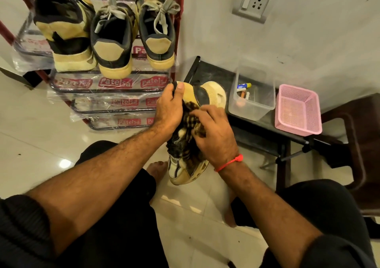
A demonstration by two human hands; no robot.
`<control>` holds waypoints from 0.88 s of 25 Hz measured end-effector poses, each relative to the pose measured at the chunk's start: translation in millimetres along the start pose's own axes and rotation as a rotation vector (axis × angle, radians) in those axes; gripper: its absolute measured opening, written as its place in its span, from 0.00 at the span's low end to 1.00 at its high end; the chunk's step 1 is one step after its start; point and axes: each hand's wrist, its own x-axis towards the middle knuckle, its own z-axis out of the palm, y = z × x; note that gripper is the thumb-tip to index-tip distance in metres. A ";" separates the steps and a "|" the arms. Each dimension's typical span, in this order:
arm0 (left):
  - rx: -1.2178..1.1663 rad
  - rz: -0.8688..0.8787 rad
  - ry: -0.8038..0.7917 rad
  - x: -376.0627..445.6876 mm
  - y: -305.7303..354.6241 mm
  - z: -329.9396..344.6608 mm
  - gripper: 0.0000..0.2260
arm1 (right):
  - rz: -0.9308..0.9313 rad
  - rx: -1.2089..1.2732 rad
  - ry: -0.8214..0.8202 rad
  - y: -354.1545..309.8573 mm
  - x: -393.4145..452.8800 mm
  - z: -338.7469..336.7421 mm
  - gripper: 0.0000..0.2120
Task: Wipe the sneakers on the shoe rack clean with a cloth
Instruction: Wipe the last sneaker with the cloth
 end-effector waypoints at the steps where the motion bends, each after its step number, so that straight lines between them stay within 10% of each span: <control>1: -0.014 -0.010 0.027 2.2 0.0 -2.8 0.17 | -0.023 -0.011 -0.012 1.3 -13.5 -0.3 0.18; 8: -0.005 0.002 -0.072 -5.4 -4.3 9.3 0.19 | 0.213 0.002 0.173 25.1 53.1 -26.9 0.17; 13: -0.125 -0.223 0.116 14.3 -2.7 -6.7 0.21 | -0.014 0.007 -0.013 3.2 -21.8 -5.4 0.16; 22: 0.027 -0.019 -0.077 -3.7 -8.1 11.9 0.18 | 0.094 -0.083 0.081 17.7 55.8 -19.8 0.15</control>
